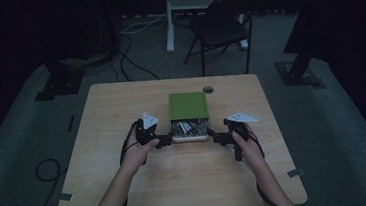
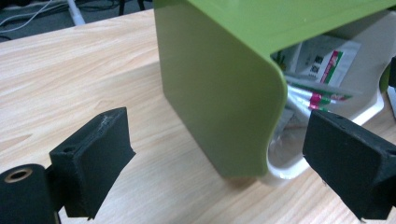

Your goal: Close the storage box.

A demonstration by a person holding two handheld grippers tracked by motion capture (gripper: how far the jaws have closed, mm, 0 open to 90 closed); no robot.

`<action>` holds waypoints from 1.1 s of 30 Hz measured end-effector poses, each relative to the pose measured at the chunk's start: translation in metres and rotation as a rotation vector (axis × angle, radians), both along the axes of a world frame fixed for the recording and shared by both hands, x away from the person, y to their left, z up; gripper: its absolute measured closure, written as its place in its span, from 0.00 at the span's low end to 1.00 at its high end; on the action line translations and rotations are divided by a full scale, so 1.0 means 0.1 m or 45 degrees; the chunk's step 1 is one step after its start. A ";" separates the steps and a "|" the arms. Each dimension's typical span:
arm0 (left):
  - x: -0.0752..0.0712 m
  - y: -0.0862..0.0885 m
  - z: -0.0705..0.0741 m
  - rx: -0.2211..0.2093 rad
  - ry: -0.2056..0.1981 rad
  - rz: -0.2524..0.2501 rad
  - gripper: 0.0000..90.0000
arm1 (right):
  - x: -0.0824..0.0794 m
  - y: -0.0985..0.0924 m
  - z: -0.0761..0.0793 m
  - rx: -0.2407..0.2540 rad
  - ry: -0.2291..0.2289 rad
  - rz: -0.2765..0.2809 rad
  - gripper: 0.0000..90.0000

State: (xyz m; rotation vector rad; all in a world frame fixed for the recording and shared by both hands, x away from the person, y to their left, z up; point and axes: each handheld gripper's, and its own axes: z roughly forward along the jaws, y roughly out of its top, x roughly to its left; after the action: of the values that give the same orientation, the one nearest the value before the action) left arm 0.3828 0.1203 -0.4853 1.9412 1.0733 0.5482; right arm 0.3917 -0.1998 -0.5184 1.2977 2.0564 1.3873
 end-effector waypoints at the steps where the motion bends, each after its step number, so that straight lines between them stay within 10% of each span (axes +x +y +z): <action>1: -0.01 0.01 0.00 0.002 0.000 0.002 0.10 | 0.00 0.00 0.00 -0.004 0.002 0.004 0.11; 33: -0.13 0.23 -0.07 0.109 -0.002 0.139 0.10 | -0.11 -0.04 -0.03 -0.013 0.006 0.011 0.11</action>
State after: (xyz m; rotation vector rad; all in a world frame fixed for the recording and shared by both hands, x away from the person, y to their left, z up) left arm 0.3696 0.1430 -0.4925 1.9634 1.1771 0.6652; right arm 0.3809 -0.2041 -0.5216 1.2908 2.0723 1.3769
